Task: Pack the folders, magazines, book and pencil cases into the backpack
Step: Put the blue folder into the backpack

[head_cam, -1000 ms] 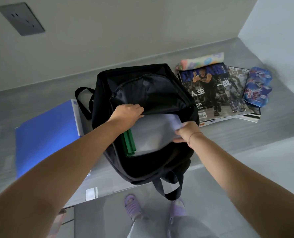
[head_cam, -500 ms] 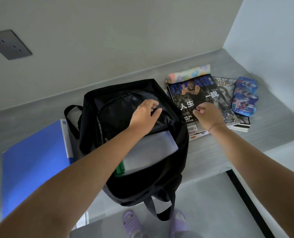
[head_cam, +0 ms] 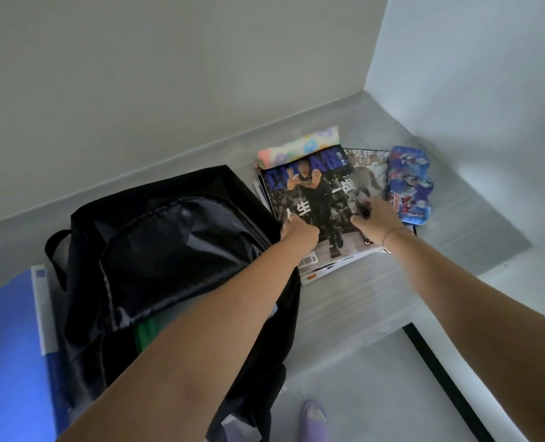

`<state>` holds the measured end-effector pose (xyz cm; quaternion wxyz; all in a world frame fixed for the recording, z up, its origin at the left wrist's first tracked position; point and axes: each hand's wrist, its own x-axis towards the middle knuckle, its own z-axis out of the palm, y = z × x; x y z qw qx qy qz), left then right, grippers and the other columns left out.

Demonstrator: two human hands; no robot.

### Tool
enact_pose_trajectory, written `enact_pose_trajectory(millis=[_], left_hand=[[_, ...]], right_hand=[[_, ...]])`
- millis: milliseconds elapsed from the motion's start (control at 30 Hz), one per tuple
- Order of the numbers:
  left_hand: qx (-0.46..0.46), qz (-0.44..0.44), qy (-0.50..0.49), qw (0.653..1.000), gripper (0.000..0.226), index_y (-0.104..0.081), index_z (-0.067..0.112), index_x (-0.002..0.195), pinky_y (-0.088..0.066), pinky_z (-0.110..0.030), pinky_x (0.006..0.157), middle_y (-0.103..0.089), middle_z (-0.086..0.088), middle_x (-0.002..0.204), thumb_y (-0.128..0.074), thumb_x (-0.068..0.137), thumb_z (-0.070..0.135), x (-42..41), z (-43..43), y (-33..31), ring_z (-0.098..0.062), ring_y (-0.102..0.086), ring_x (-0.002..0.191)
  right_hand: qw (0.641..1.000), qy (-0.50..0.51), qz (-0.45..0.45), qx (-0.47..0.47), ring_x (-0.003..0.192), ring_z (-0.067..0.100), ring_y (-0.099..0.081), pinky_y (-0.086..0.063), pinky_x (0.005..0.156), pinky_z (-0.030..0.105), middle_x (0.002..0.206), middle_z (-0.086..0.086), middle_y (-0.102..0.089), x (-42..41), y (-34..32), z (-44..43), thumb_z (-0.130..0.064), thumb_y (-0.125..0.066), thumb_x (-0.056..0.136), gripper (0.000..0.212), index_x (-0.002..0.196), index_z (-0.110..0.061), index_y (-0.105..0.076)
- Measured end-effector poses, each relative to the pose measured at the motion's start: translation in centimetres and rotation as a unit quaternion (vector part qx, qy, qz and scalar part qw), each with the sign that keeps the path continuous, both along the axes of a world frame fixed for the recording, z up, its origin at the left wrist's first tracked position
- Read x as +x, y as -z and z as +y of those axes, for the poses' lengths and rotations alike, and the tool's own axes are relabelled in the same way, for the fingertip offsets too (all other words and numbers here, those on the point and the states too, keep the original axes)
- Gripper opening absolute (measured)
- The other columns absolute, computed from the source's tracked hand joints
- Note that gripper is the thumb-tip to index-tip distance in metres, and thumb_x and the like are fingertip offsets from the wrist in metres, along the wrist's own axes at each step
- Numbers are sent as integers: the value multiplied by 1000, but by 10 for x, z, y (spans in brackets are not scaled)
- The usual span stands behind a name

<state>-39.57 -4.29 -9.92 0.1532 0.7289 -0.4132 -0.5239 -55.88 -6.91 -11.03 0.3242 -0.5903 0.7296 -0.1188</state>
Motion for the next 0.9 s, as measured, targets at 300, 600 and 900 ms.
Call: enact_pose_trajectory(millis=[300, 600, 900], left_hand=[[-157, 26, -102, 982, 28, -59, 20, 118, -49, -20, 65, -64, 2, 111, -48, 93, 19, 37, 11, -9, -6, -59, 80], [-305, -24, -232, 923, 24, -59, 23, 103, -50, -19, 61, -68, 6, 80, -48, 88, 8, 169, 57, -61, -7, -62, 68], [-281, -172, -417, 847, 23, -58, 19, 110, -43, -25, 64, -62, 6, 93, -46, 90, 16, 338, 190, -54, -14, -56, 77]], right_hand=[[973, 19, -65, -222, 96, 23, -56, -43, 81, 29, 107, 7, -58, 55, -25, 7, -5, -49, 87, 26, 111, -9, -57], [932, -132, -279, -187, 82, 21, -62, -48, 79, 26, 84, 1, -62, 233, -87, 44, -7, -51, 87, 23, 106, -13, -62], [882, -237, -405, -36, 86, 22, -67, -57, 78, 31, 90, 3, -63, 394, -96, 131, -8, -53, 88, 17, 103, -12, -58]])
